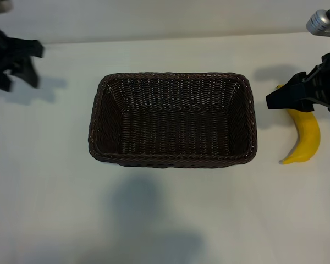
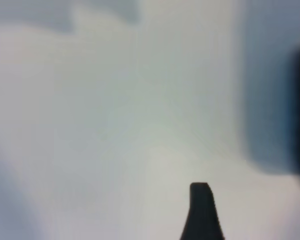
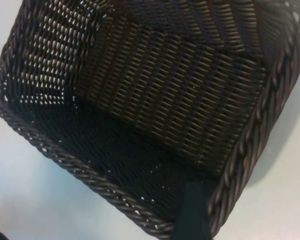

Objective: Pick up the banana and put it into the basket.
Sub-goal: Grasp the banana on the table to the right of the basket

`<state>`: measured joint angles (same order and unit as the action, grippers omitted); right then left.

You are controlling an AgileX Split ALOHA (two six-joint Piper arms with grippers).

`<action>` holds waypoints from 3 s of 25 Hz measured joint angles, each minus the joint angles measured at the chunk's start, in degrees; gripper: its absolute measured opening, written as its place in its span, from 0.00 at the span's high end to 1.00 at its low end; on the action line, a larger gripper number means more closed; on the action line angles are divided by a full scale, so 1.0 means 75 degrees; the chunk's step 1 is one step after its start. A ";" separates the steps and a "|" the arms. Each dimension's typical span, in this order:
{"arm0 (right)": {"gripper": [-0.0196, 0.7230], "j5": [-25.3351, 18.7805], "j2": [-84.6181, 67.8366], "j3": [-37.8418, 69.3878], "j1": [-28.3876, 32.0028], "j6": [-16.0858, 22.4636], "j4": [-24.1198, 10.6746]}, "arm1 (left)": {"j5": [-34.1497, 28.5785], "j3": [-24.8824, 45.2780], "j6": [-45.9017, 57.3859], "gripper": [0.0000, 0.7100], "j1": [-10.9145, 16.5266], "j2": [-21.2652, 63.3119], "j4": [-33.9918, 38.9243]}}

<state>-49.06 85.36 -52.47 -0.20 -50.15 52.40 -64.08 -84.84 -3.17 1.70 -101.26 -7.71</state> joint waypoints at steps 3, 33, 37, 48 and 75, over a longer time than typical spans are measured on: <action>0.19 0.0000 0.0000 0.0000 0.0000 0.0000 0.0000 | -0.0427 -0.0367 0.0345 0.23 0.0000 0.0000 0.1115; 0.19 -0.0144 0.0000 0.0000 0.0000 0.0000 0.0007 | -0.0218 0.4484 0.0515 0.23 0.0000 0.6955 0.1594; 0.19 -0.0144 0.0000 0.0000 0.0000 0.0000 0.0007 | -0.0120 0.5508 0.0515 0.23 0.0000 0.8533 0.1485; 0.19 -0.0144 0.0000 0.0000 0.0000 0.0000 0.0015 | 0.0369 0.7413 0.0515 0.23 0.0000 1.1235 0.1137; 0.19 -0.0127 0.0053 -0.0768 0.0000 0.0852 -0.0094 | 0.0508 0.7488 0.0524 0.23 0.0000 1.3562 0.1100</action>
<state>-50.01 85.76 -58.23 -0.20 -43.76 51.69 -60.27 -28.67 0.76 1.70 0.46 0.54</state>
